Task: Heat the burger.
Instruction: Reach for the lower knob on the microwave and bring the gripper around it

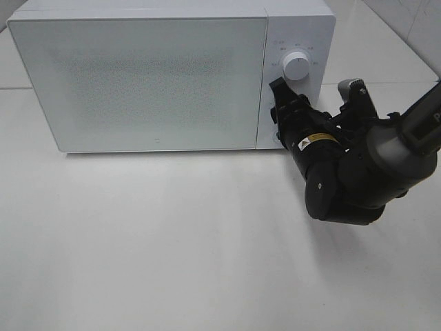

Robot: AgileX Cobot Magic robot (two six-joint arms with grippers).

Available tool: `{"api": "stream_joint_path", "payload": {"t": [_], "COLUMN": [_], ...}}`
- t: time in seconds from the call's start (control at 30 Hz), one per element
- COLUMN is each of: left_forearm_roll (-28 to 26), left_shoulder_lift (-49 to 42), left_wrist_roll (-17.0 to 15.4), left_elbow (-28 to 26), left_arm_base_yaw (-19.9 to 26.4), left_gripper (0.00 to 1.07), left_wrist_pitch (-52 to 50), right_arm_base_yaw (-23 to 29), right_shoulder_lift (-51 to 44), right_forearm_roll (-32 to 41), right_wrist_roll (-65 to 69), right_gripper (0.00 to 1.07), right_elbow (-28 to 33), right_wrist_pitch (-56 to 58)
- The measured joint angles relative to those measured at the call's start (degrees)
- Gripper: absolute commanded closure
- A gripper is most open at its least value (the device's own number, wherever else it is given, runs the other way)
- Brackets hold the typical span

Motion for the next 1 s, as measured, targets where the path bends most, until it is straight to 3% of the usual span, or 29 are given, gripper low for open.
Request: {"api": "stream_joint_path", "payload": {"t": [0.57, 1.0], "left_forearm_roll": [0.00, 0.00], "left_shoulder_lift": [0.00, 0.00], "left_wrist_roll": [0.00, 0.00], "left_elbow": [0.00, 0.00], "left_arm_base_yaw": [0.00, 0.00], "left_gripper": [0.06, 0.06], "left_wrist_pitch": [0.00, 0.00], "right_arm_base_yaw": [0.06, 0.06], "right_shoulder_lift": [0.06, 0.06], "right_forearm_roll": [0.17, 0.23], "right_wrist_roll": [35.92, 39.25], "right_gripper": [1.06, 1.05], "right_elbow": [0.11, 0.11], "right_wrist_pitch": [-0.46, -0.46]}}
